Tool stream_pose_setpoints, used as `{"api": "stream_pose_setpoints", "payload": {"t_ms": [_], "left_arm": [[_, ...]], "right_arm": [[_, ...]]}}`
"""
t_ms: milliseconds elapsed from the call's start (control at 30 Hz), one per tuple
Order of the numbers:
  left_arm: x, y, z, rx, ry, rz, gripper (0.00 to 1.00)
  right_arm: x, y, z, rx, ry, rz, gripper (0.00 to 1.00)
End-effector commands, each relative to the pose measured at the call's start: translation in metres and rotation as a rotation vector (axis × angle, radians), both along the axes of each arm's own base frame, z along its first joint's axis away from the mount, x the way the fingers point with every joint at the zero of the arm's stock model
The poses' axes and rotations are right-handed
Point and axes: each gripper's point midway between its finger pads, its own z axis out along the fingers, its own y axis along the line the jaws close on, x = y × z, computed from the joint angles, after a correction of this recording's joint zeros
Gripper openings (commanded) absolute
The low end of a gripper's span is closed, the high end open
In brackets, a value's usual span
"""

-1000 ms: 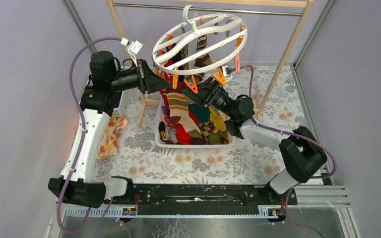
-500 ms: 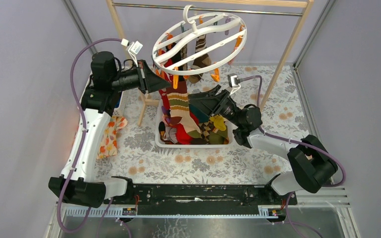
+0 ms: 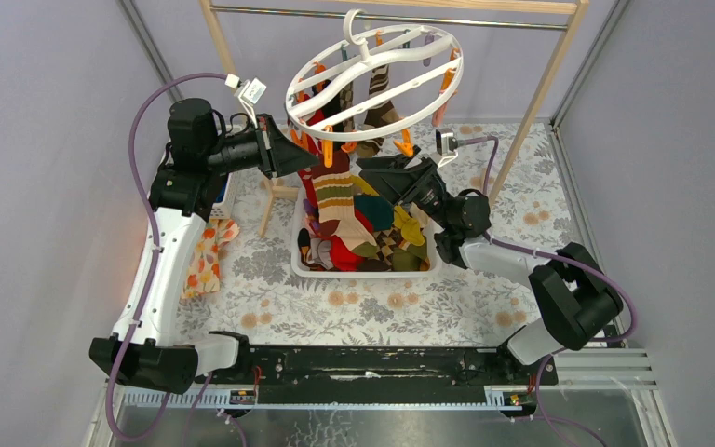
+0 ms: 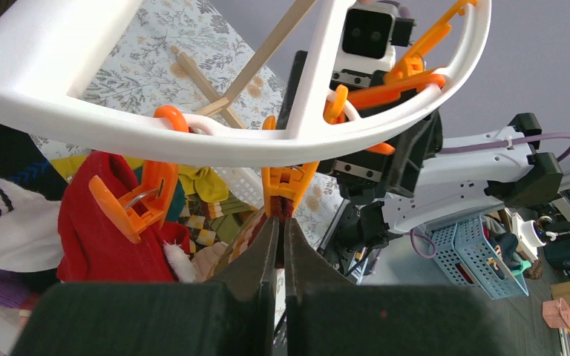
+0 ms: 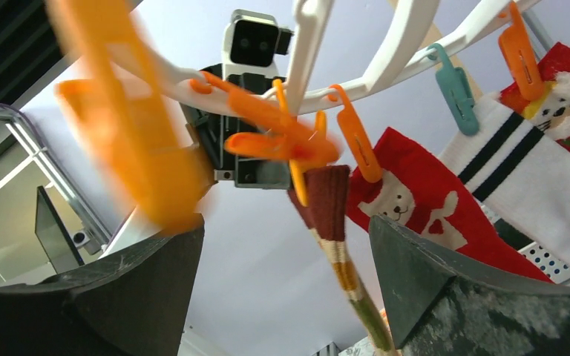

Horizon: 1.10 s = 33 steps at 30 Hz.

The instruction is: Clip the socks to the hanger

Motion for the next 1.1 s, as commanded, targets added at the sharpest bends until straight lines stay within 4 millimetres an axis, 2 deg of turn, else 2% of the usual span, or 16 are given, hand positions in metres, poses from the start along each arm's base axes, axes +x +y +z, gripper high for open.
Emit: {"api": "stream_pose_setpoints", "payload": {"t_ms": [0, 333, 433, 733, 967, 1067], "left_arm": [[-0.008, 0.003, 0.017, 0.002, -0.065, 0.000, 0.04], [-0.010, 0.004, 0.016, 0.006, -0.066, -0.003, 0.04], [-0.010, 0.004, 0.016, 0.007, -0.063, -0.001, 0.04], [-0.008, 0.005, 0.017, 0.018, -0.071, 0.012, 0.04], [-0.006, 0.007, 0.019, 0.026, -0.080, 0.035, 0.04], [-0.005, 0.008, 0.020, 0.031, -0.083, 0.044, 0.04]], "right_arm": [[-0.010, -0.010, 0.043, 0.134, -0.134, 0.020, 0.89], [-0.015, -0.005, 0.063, 0.157, -0.183, 0.056, 0.85], [-0.021, 0.002, 0.066, 0.158, -0.197, 0.083, 0.81], [-0.031, 0.007, 0.064, 0.146, -0.201, 0.123, 0.67], [-0.040, 0.005, 0.060, 0.135, -0.205, 0.125, 0.49], [-0.040, 0.002, 0.064, 0.141, -0.213, 0.105, 0.34]]}}
